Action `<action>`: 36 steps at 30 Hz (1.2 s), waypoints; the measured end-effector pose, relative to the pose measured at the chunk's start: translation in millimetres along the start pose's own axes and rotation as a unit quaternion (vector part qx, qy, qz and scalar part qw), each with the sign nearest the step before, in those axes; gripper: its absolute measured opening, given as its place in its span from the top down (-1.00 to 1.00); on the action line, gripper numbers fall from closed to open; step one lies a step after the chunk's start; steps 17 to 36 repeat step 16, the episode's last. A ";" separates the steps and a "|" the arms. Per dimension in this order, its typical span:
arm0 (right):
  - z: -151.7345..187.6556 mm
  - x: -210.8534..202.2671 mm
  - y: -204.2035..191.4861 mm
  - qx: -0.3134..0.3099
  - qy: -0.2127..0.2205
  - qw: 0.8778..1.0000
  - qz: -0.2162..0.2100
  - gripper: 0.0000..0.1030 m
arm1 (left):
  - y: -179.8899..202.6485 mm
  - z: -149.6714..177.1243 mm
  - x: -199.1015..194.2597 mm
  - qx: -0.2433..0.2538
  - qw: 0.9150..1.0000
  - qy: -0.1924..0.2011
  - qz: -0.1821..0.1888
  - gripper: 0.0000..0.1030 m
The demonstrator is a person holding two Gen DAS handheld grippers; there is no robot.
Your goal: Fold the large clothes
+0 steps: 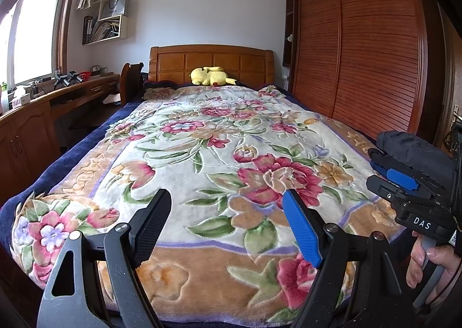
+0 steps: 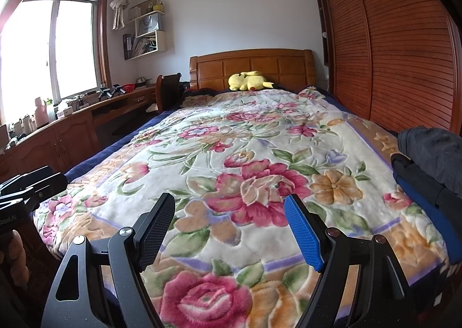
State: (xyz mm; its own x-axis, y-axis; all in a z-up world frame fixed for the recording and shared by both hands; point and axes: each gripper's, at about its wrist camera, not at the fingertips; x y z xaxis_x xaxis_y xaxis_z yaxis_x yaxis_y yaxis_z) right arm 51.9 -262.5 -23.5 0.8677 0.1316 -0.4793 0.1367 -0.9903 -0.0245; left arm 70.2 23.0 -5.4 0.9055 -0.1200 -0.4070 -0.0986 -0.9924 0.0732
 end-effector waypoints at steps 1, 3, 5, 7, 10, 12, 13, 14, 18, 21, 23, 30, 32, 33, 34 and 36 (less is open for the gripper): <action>0.0 -0.1 -0.2 0.000 0.000 1.000 0.000 -0.55 | 0.0 0.1 0.1 0.000 1.000 0.000 0.000 -0.56; 0.4 -0.1 0.0 0.001 0.000 1.000 0.000 -0.55 | 0.0 0.3 -0.2 0.000 1.000 0.000 0.000 -0.56; 0.5 -0.4 -1.1 0.001 0.001 1.000 0.000 -0.55 | 0.0 0.6 0.3 0.000 1.000 0.000 0.000 -0.56; 0.6 -0.3 -0.7 0.001 0.001 1.000 0.000 -0.55 | 0.1 0.7 -0.1 0.000 1.000 0.001 0.000 -0.56; 0.7 -0.3 -0.9 0.001 0.000 1.000 0.000 -0.55 | 0.3 1.1 0.3 0.000 1.000 0.000 0.001 -0.56; 0.8 -0.5 -0.6 0.002 0.000 1.000 -0.001 -0.55 | 0.2 1.2 0.0 0.000 1.000 0.000 0.000 -0.56; 0.7 -0.5 -0.8 0.003 0.000 1.000 -0.001 -0.55 | 0.1 1.4 0.0 0.000 1.000 0.001 0.000 -0.56; 0.6 -0.5 -1.2 0.003 -0.001 1.000 -0.001 -0.55 | 0.1 1.4 -0.1 0.000 1.000 0.001 0.000 -0.56; 0.8 -0.6 -1.3 0.003 0.000 1.000 -0.001 -0.55 | 0.2 1.6 0.3 -0.001 1.000 0.000 0.000 -0.56; 0.8 -0.6 -1.3 0.003 0.000 1.000 -0.001 -0.55 | 0.2 1.6 0.3 -0.001 1.000 0.000 0.000 -0.56; 0.8 -0.6 -1.3 0.003 0.000 1.000 -0.001 -0.55 | 0.2 1.6 0.3 -0.001 1.000 0.000 0.000 -0.56; 0.8 -0.6 -1.3 0.003 0.000 1.000 -0.001 -0.55 | 0.2 1.6 0.3 -0.001 1.000 0.000 0.000 -0.56; 0.8 -0.6 -1.3 0.003 0.000 1.000 -0.001 -0.55 | 0.2 1.6 0.3 -0.001 1.000 0.000 0.000 -0.56; 0.8 -0.6 -1.3 0.003 0.000 1.000 -0.001 -0.55 | 0.2 1.6 0.3 -0.001 1.000 0.000 0.000 -0.56; 0.8 -0.6 -1.3 0.003 0.000 1.000 -0.001 -0.55 | 0.2 1.6 0.3 -0.001 1.000 0.000 0.000 -0.56; 0.8 -0.6 -1.3 0.003 0.000 1.000 -0.001 -0.55 | 0.2 1.6 0.3 -0.001 1.000 0.000 0.000 -0.56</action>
Point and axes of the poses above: each gripper's, at about its wrist camera, not at the fingertips, and x roughly the way its jaws point, y to its right, z to its underside, and after that the axes turned 2 degrees about y, right-handed
